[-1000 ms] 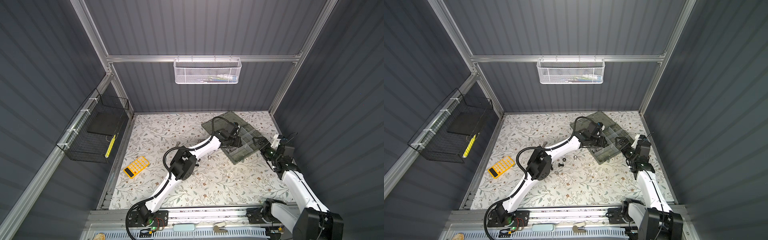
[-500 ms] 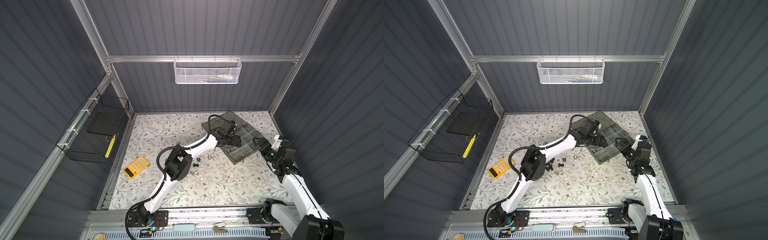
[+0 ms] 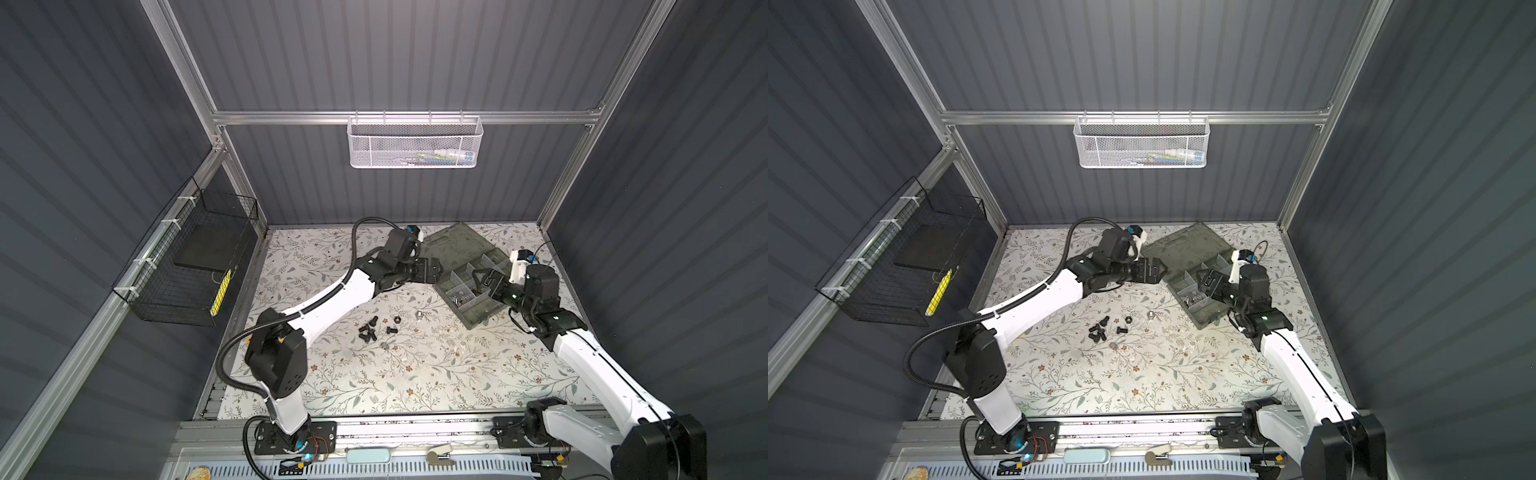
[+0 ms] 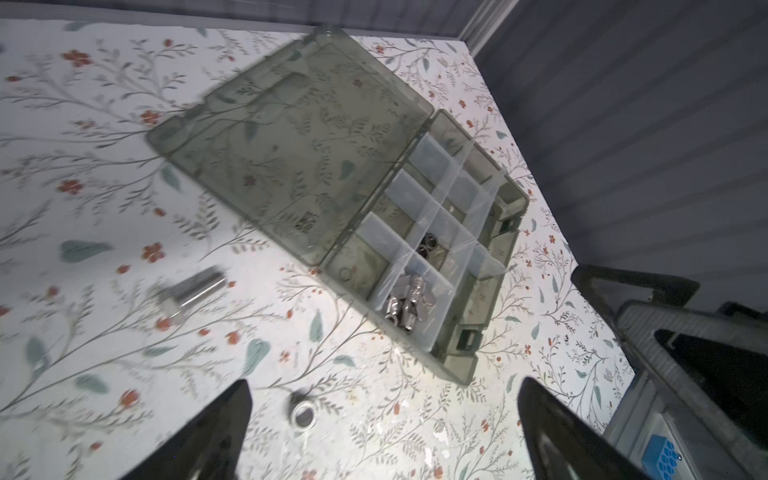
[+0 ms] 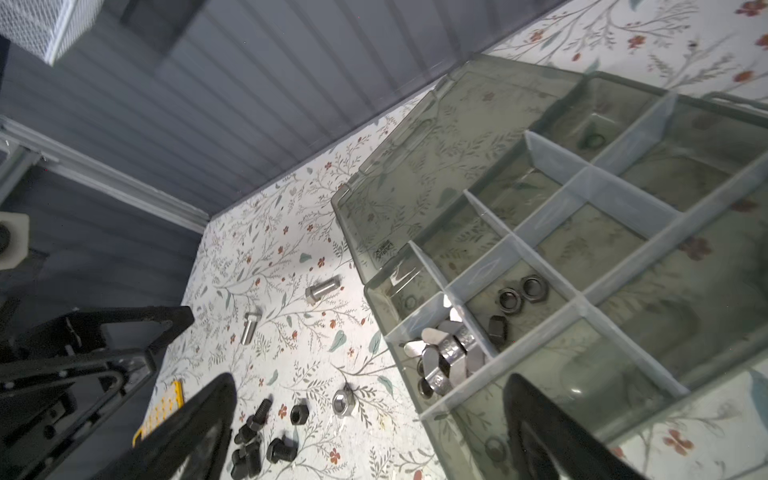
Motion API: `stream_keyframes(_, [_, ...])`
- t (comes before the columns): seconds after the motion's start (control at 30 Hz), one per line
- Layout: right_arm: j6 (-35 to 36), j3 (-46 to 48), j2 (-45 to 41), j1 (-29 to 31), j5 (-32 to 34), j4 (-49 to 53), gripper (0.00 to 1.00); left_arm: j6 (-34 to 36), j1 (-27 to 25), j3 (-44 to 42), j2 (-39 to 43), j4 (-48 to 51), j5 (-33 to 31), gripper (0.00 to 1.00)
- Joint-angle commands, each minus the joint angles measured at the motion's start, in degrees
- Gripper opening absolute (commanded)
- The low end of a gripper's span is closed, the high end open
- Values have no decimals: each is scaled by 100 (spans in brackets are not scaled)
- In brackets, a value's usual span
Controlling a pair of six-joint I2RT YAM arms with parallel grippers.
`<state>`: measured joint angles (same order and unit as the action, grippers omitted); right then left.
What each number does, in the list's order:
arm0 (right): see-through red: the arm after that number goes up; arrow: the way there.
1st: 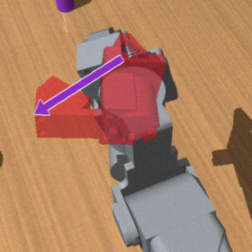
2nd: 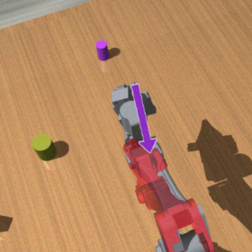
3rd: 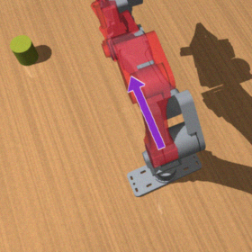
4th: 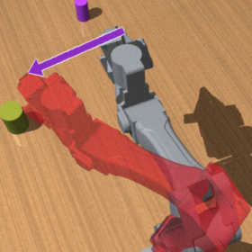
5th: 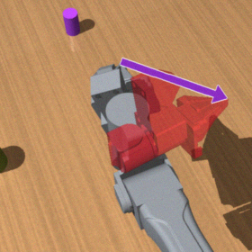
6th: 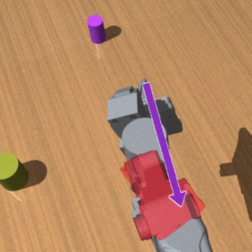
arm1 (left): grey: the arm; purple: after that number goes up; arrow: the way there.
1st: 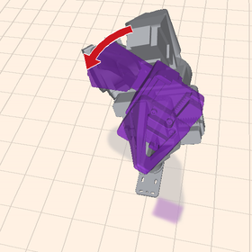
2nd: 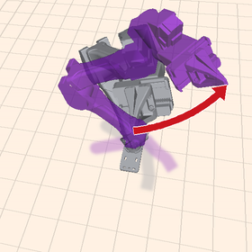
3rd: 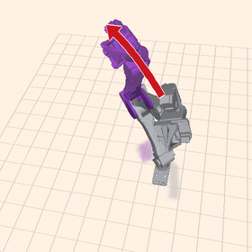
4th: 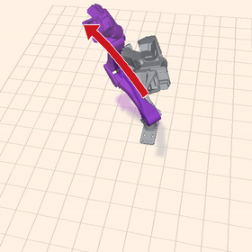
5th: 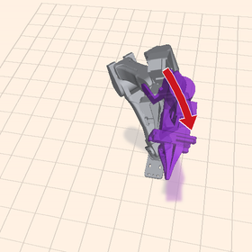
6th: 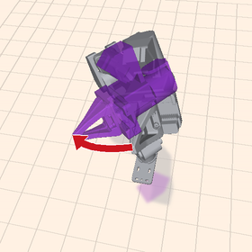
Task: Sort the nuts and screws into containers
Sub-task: 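Move the right gripper over the parts pile while the left gripper hovers beside it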
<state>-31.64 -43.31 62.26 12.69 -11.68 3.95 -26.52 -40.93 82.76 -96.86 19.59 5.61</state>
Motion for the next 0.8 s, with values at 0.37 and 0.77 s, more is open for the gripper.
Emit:
stream_keyframes(0.37, [1066, -1609, 2335, 2095, 795, 1051, 99, -251, 1085, -3451, 2257, -953, 403, 100])
stream_keyframes(0.77, [1318, -3213, 4313, 2953, 946, 1977, 99, -637, 2256, -4916, 2833, -1977, 1791, 100])
